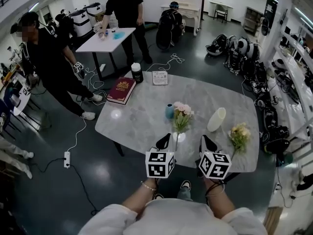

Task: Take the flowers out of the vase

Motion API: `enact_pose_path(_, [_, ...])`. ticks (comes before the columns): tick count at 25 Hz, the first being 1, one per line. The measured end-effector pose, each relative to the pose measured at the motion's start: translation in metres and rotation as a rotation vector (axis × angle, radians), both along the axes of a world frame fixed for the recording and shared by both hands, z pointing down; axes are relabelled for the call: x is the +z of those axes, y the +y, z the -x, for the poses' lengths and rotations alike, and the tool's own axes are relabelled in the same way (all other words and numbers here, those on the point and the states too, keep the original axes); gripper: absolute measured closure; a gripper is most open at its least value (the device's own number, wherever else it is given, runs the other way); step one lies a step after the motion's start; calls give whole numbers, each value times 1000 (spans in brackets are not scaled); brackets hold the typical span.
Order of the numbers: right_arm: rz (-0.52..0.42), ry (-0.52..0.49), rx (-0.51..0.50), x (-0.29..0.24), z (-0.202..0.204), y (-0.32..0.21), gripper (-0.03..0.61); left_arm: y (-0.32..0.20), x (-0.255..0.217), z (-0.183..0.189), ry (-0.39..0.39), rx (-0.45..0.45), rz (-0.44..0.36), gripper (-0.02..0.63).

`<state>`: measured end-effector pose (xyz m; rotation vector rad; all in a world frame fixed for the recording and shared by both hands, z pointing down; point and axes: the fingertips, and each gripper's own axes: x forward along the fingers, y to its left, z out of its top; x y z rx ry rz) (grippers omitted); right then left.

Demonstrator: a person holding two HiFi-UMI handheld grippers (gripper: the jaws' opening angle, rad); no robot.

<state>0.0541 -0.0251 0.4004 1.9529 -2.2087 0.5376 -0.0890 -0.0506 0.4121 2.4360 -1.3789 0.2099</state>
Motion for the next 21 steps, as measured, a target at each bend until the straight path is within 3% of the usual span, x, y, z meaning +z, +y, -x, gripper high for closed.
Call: enact_pose_path(21, [7,-9,-21,2,-15,-25,574,-26,-1,-19,-2,-20,-3,606])
